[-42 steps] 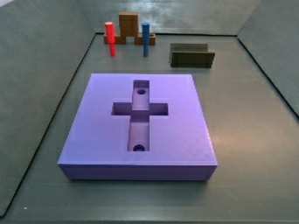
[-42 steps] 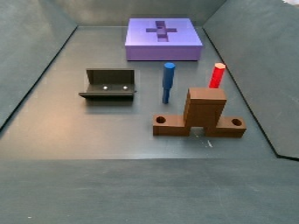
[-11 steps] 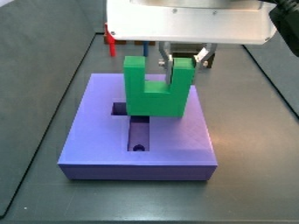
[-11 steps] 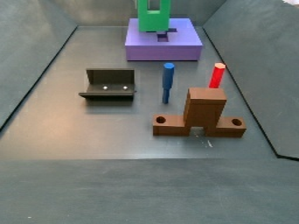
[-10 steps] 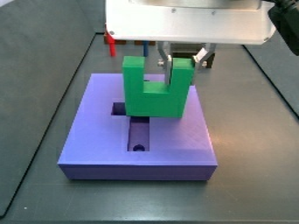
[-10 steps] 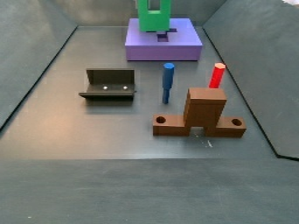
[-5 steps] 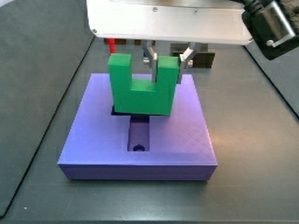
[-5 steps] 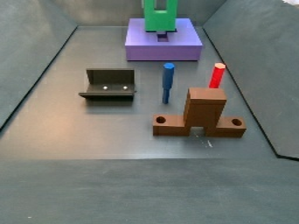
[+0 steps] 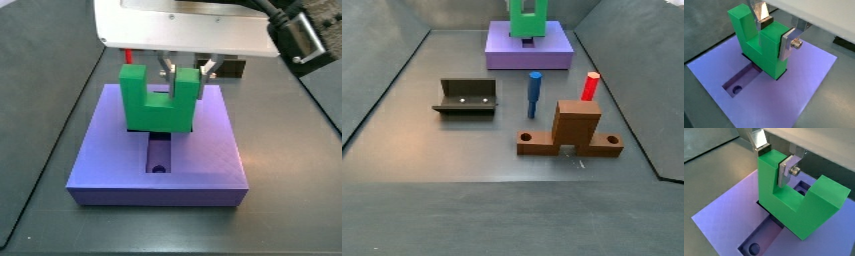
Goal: Pick up the green object. Move up. Place the green object on the fixture. Regrasp the green object. Move to above the board. Insert the green object.
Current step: Insert the green object.
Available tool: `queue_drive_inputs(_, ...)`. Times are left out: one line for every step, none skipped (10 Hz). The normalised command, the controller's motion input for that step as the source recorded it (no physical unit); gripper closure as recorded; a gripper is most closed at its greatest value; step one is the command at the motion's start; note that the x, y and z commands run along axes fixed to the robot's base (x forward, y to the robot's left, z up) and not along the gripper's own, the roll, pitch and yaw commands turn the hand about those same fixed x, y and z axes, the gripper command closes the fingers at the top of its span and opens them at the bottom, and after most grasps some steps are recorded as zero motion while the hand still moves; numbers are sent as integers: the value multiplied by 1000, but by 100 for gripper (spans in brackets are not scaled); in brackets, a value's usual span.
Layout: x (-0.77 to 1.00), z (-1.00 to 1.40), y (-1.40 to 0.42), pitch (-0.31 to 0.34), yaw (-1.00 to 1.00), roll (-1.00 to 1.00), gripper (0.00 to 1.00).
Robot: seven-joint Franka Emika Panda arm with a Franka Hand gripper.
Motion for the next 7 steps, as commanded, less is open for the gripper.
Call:
queue_drive_inputs(297, -374, 0, 0, 57, 40, 100)
queue_drive_inputs(449, -189, -37, 0, 106, 24, 100)
queue_drive_inputs(277, -283, 0, 0, 189, 20, 100)
queue_drive_inputs(74, -560, 0, -37, 189, 74, 100)
queue_drive_inputs(0, -937, 80, -140, 149, 73, 100)
queue_drive_inputs(-74, -969, 91, -151, 157, 59, 100)
queue_drive_inputs(-63, -914, 0, -150, 51, 110, 100)
